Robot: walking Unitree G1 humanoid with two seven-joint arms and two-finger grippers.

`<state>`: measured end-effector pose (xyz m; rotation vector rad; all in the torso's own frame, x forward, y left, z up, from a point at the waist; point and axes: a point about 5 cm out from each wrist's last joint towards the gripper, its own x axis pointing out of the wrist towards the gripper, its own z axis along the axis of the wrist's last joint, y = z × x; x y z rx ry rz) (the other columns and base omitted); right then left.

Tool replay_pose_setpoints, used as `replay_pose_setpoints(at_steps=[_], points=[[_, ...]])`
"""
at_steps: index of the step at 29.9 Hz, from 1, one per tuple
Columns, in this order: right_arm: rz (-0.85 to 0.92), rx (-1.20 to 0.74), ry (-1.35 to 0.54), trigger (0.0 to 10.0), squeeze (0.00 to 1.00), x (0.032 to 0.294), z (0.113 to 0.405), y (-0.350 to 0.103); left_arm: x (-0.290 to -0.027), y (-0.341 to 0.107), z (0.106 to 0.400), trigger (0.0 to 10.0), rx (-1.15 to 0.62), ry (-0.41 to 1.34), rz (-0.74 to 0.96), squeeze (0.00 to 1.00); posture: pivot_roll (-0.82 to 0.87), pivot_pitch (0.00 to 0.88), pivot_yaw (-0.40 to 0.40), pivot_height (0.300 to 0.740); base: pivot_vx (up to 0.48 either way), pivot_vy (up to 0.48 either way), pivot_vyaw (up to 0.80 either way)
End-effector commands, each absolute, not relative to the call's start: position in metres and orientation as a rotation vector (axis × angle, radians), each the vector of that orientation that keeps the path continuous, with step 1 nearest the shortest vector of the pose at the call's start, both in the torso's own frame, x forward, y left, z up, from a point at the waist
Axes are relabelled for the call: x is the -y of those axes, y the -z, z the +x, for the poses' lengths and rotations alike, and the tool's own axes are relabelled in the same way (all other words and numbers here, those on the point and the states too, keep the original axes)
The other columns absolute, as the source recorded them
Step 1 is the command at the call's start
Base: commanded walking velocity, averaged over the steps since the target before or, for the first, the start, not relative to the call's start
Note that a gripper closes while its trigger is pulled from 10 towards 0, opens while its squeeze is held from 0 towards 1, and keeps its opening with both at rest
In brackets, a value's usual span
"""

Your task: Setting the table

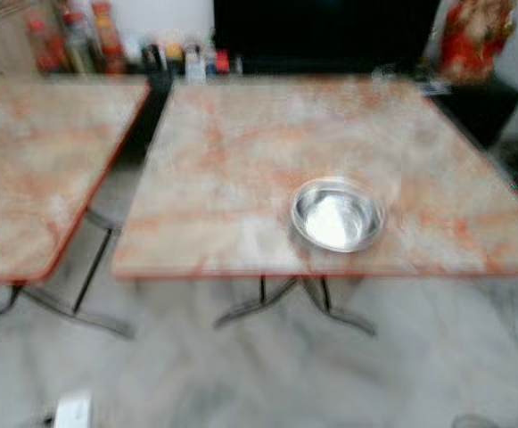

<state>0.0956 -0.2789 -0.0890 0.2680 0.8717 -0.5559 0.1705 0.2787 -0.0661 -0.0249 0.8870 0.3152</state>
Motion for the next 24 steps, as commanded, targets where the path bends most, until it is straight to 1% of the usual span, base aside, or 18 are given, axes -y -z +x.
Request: replay_pose_setpoints(at_steps=[1, 6, 11, 24], points=[[0.277, -0.871, 0.552, 10.0, 0.0, 0.276, 0.097, 0.09, -0.282, 0.066, 0.168, 10.0, -0.894, -0.323, -0.006, 0.0, 0.04, 0.114, -0.025, 0.74, 0.0, 0.424, 0.0], [0.276, -0.872, 0.55, 10.0, 0.0, 0.276, 0.097, 0.09, -0.279, 0.065, 0.173, 10.0, -0.886, -0.317, -0.003, 0.0, 0.04, 0.114, -0.024, 0.74, 0.0, 0.428, 0.0], [0.276, -0.872, 0.546, 10.0, 0.0, 0.276, 0.098, 0.089, -0.271, 0.062, 0.186, 10.0, -0.866, -0.307, -0.004, 0.0, 0.04, 0.111, -0.024, 0.74, 0.0, 0.434, 0.0], [0.277, -0.868, 0.541, 10.0, 0.0, 0.275, 0.099, 0.089, -0.27, 0.06, 0.19, 10.0, -0.859, -0.308, -0.001, 0.0, 0.05, 0.107, -0.02, 0.74, 0.0, 0.438, 0.0]])
